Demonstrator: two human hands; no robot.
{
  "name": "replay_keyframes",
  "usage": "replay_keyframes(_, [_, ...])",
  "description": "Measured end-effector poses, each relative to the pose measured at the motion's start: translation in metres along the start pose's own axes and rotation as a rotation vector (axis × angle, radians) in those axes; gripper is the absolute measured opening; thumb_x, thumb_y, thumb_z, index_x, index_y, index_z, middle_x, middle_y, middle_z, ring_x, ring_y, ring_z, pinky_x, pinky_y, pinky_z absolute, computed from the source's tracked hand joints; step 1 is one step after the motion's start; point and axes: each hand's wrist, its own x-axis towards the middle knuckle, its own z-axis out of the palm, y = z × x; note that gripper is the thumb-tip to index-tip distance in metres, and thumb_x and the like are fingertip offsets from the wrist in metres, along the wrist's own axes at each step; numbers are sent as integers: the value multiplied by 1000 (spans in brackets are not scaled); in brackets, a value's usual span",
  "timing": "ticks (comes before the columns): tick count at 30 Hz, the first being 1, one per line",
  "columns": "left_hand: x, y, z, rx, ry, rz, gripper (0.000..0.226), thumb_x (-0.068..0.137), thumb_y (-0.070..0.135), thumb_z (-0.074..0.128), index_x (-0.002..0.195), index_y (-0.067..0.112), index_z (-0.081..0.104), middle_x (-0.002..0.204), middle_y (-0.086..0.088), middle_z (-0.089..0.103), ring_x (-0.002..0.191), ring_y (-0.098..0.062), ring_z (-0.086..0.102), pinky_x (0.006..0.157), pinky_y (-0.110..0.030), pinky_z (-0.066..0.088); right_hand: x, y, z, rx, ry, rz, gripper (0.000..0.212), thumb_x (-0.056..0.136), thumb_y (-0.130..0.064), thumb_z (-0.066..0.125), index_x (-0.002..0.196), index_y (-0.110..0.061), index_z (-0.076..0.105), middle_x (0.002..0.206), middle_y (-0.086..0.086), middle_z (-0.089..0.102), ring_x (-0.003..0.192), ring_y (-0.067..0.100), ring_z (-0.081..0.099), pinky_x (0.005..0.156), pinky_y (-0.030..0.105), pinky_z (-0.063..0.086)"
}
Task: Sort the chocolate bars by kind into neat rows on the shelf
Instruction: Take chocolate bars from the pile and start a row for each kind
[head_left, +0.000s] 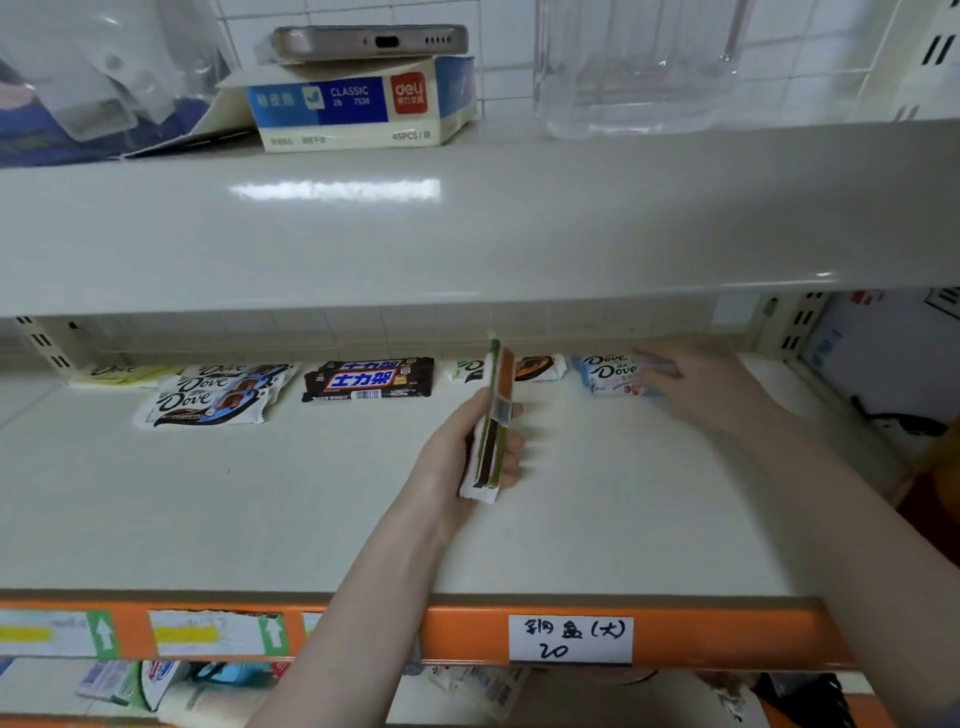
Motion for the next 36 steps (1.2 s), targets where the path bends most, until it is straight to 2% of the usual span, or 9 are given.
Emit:
replay_keyframes(3, [-5,0,1,319,80,182,4,85,16,63,84,12,65,55,4,55,43,-6,48,42,-14,36,-14,-30,-6,309,82,-2,19,91,-23,54,106,-18,65,93,9,67,89,25,61,82,33,46])
replay_keyframes(7, [-10,6,-7,668,123,278,17,76,10,74,90,18,73,67,5,65,53,-7,55,54,-18,42,-33,-59,-10,717,-44,66,15,91,-14,52,97,-12,65,75,5,65,54,5,61,58,18,51])
replay_keyframes(12, [-17,15,-10,742,77,296,24,75,5,74,86,26,72,72,10,72,60,-2,60,59,-13,48,-45,-69,-2,714,-251,-2,23,87,-10,58,109,-13,63,81,10,68,60,9,66,58,19,54])
replay_keyframes(16, [-19,16,-12,789,97,283,14,74,6,75,85,15,72,64,11,68,54,-4,57,54,-14,46,-49,-75,10,716,-210,18,28,79,-2,65,107,-8,64,82,17,69,59,12,65,55,19,53])
replay_keyframes(21, [-18,21,-12,814,44,203,13,73,0,72,73,12,66,63,4,66,57,-9,58,54,-15,44,-51,-93,15,989,-83,39,32,78,12,60,102,-9,62,76,10,66,56,6,65,57,16,53])
replay_keyframes(25, [-13,22,-15,622,108,169,15,76,-1,69,78,10,60,69,-3,68,59,-16,63,58,-23,51,-53,-97,16,936,-49,59,29,82,5,59,107,-9,61,75,6,66,58,9,62,62,18,53])
replay_keyframes(30, [-11,19,-18,219,190,122,22,78,-4,64,100,-7,65,85,-21,70,66,-25,69,65,-32,60,-70,-96,35,645,-210,52,40,75,-20,73,113,-18,61,90,-1,68,75,11,65,74,29,52])
replay_keyframes(33, [-10,17,-16,88,172,68,18,82,0,60,99,-3,66,86,-18,72,69,-25,71,63,-33,60,-76,-102,39,563,-193,-12,45,69,-13,76,107,-31,61,92,-17,65,64,-3,59,65,20,45])
replay_keyframes(36, [-9,17,-21,47,182,29,14,83,7,62,96,3,68,89,-16,74,74,-25,72,67,-37,60,-76,-102,37,634,-175,16,43,73,1,69,97,-34,62,98,-6,68,60,-6,60,57,16,47])
